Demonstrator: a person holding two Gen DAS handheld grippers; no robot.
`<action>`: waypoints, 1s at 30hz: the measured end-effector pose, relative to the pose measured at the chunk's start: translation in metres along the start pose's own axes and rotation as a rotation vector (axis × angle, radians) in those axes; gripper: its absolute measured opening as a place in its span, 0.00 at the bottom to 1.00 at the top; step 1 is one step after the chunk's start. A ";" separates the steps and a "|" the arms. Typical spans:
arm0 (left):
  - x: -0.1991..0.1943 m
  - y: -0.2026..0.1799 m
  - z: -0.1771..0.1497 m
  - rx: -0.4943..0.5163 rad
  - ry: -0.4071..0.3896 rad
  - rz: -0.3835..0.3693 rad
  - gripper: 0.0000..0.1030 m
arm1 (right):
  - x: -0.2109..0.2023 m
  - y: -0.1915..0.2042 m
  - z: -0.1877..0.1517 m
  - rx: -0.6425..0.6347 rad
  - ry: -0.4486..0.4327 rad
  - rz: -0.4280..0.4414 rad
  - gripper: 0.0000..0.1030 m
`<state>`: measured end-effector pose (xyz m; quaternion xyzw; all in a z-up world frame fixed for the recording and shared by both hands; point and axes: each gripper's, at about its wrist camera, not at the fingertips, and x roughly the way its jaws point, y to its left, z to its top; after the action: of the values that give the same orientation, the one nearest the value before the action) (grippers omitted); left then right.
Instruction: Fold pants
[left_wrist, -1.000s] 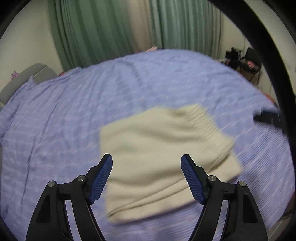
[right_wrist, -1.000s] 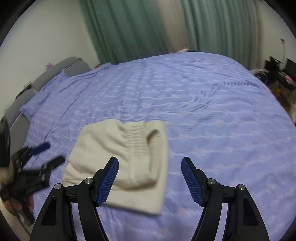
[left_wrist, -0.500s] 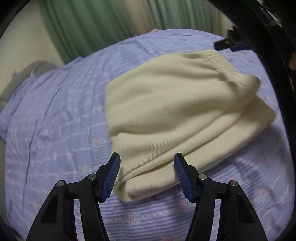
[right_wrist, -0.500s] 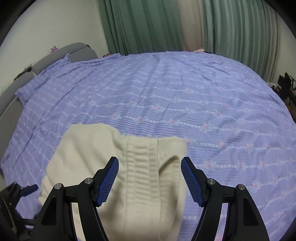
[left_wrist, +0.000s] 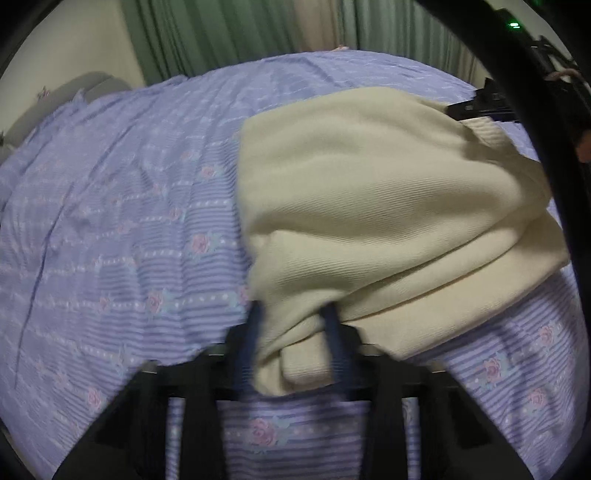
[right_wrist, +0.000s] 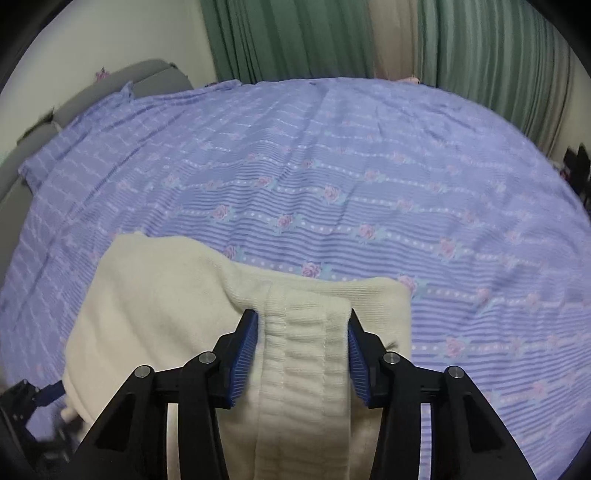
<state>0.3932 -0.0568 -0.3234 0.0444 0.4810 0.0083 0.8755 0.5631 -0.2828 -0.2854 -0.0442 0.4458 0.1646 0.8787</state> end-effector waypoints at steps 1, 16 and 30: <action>-0.004 0.001 -0.001 0.000 -0.005 0.006 0.14 | -0.008 0.001 0.000 0.004 -0.019 -0.003 0.05; -0.031 -0.003 -0.022 0.039 0.039 0.010 0.01 | -0.022 -0.011 -0.013 -0.082 0.005 -0.260 0.10; -0.047 -0.012 0.007 0.108 -0.089 0.003 0.36 | -0.075 -0.043 -0.071 0.202 -0.002 -0.021 0.60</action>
<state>0.3738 -0.0722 -0.2813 0.0927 0.4413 -0.0187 0.8924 0.4813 -0.3577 -0.2716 0.0400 0.4587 0.1098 0.8809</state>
